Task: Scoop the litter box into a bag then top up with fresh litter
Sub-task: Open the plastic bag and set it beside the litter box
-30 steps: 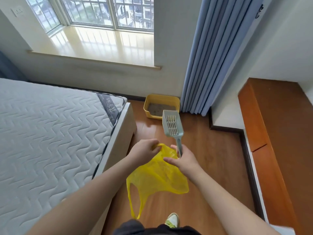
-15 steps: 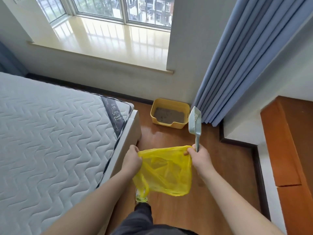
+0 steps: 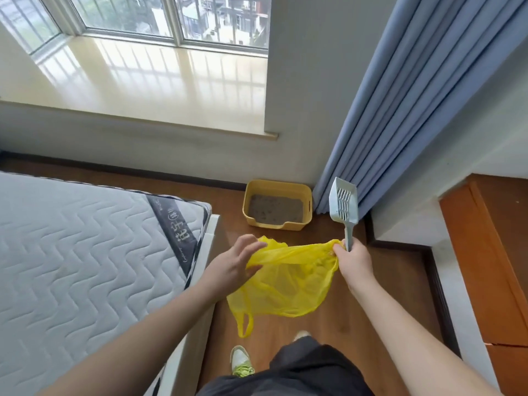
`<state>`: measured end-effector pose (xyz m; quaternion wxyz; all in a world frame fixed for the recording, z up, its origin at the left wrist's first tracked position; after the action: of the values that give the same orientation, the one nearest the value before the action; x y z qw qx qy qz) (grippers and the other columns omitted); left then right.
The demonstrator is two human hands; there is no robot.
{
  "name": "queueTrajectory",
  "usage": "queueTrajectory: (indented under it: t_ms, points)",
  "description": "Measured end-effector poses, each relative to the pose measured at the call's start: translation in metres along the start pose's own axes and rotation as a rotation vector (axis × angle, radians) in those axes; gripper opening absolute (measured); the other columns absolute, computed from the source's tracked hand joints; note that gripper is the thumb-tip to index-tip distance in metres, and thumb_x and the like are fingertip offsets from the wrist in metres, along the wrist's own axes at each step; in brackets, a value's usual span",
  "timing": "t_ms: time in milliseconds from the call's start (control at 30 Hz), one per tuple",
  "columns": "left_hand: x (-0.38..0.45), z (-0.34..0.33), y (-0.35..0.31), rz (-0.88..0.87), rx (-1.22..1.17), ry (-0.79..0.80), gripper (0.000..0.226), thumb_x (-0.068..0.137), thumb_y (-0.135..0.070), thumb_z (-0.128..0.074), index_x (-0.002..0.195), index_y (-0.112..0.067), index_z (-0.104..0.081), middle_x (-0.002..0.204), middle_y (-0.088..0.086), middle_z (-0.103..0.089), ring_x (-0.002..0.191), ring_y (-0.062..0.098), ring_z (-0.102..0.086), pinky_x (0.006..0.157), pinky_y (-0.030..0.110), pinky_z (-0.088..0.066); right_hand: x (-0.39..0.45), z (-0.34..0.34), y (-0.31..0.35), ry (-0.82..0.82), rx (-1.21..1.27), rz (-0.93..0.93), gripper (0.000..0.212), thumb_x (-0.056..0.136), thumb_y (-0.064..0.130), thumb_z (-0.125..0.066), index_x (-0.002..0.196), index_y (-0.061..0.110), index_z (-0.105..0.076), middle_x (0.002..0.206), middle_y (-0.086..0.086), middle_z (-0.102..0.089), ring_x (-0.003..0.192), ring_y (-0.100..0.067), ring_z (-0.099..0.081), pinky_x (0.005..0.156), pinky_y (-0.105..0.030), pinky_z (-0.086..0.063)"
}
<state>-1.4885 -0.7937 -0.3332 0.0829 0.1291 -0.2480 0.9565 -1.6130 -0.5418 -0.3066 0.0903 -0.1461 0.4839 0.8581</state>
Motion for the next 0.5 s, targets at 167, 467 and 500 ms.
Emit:
queueTrajectory:
  t_ms: [167,467,500]
  points:
    - [0.052,-0.035,0.021,-0.025,0.131,0.368,0.065,0.069,0.008,-0.063,0.121,-0.029,-0.049,0.132,0.011,-0.047,0.053,0.031,-0.058,0.04,0.029,-0.043,0.067,0.001,-0.001,0.023,-0.034,-0.026,0.027,0.088,0.016,-0.059,0.07,0.019,-0.04,0.064,0.001,-0.04,0.055,-0.015,-0.036,0.051,-0.03,-0.03]
    - [0.148,-0.1,0.102,0.533,-0.085,0.537,0.068,0.09,0.007,-0.036,0.15,-0.025,-0.033,0.141,0.001,-0.046,0.121,0.025,-0.054,0.099,0.035,-0.045,0.204,-0.032,0.001,0.196,-0.039,0.039,0.038,0.085,0.039,-0.069,0.073,0.014,-0.044,0.071,-0.004,-0.051,0.06,-0.016,-0.048,0.054,-0.028,-0.037]
    - [0.156,-0.108,0.11,0.539,-0.101,0.564,0.067,0.092,0.006,-0.037,0.151,-0.025,-0.032,0.141,0.001,-0.045,0.121,0.024,-0.054,0.099,0.034,-0.045,0.218,-0.037,0.004,0.222,-0.034,0.046,0.04,0.086,0.042,-0.066,0.072,0.011,-0.044,0.065,-0.004,-0.045,0.056,-0.015,-0.042,0.054,-0.029,-0.033]
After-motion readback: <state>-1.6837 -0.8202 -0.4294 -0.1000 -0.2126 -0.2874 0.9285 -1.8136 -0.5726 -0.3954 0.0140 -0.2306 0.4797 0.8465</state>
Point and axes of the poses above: each hand's wrist, its own x-axis towards the middle knuckle, its own z-axis out of the back of the hand, y = z × x, the point moved 3 cm from there along x, towards the middle knuckle
